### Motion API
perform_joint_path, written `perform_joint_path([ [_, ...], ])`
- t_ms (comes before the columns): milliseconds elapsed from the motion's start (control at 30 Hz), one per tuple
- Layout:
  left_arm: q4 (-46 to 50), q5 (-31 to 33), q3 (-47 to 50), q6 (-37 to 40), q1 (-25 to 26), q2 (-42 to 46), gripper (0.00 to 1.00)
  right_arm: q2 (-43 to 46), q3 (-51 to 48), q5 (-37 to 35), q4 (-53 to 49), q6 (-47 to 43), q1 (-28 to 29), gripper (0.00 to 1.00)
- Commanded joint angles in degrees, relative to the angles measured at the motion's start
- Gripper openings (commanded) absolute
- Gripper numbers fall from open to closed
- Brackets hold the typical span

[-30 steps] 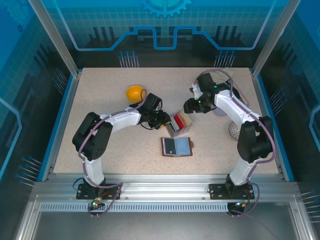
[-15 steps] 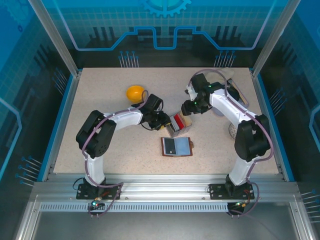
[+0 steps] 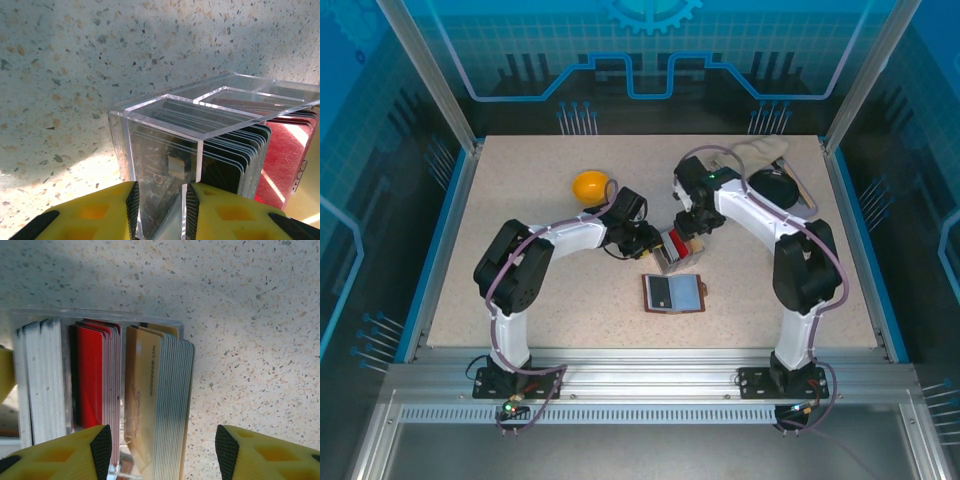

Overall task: Put the credit cards into the card holder
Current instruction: Move the storage box to the center of the table, then pick up several credit cards from the storage box.

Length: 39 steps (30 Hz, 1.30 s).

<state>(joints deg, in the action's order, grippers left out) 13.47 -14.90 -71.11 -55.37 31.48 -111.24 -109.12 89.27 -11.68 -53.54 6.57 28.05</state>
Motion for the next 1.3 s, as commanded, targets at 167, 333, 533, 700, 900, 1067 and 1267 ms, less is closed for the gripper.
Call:
perform_joint_path([
  [167,2.6,0.6,-0.6,1.0,-0.4,-2.3,0.34,-3.4,2.2,-9.2,-1.9,-0.9,1.0,0.58],
  [333,3.0,0.7,-0.6,1.1,-0.3,-2.4,0.34,-1.8,2.4,-9.8,-1.8,-1.1,1.0,0.57],
  [533,3.3,0.8,-0.8,1.3,-0.3,-2.5,0.33,-0.7,2.5,-9.2,-2.2,-1.1,1.2,0.52],
  [700,3.4,0.6,-1.1,1.4,-0.3,-2.8,0.33,-0.1,3.0,-9.5,-2.3,-1.2,1.5,0.5],
  [900,3.6,0.5,-1.3,1.6,-0.3,-2.9,0.33,-0.6,3.3,-8.7,-2.5,-1.3,1.5,0.42],
  [1067,3.8,0.5,-1.4,1.6,-0.4,-3.1,0.33,-0.7,3.3,-7.5,-2.4,-1.3,1.6,0.34],
  [1267,3.9,0.4,-1.6,1.8,-0.4,-3.2,0.33,-0.3,3.6,-7.8,-2.6,-1.2,1.7,0.22],
])
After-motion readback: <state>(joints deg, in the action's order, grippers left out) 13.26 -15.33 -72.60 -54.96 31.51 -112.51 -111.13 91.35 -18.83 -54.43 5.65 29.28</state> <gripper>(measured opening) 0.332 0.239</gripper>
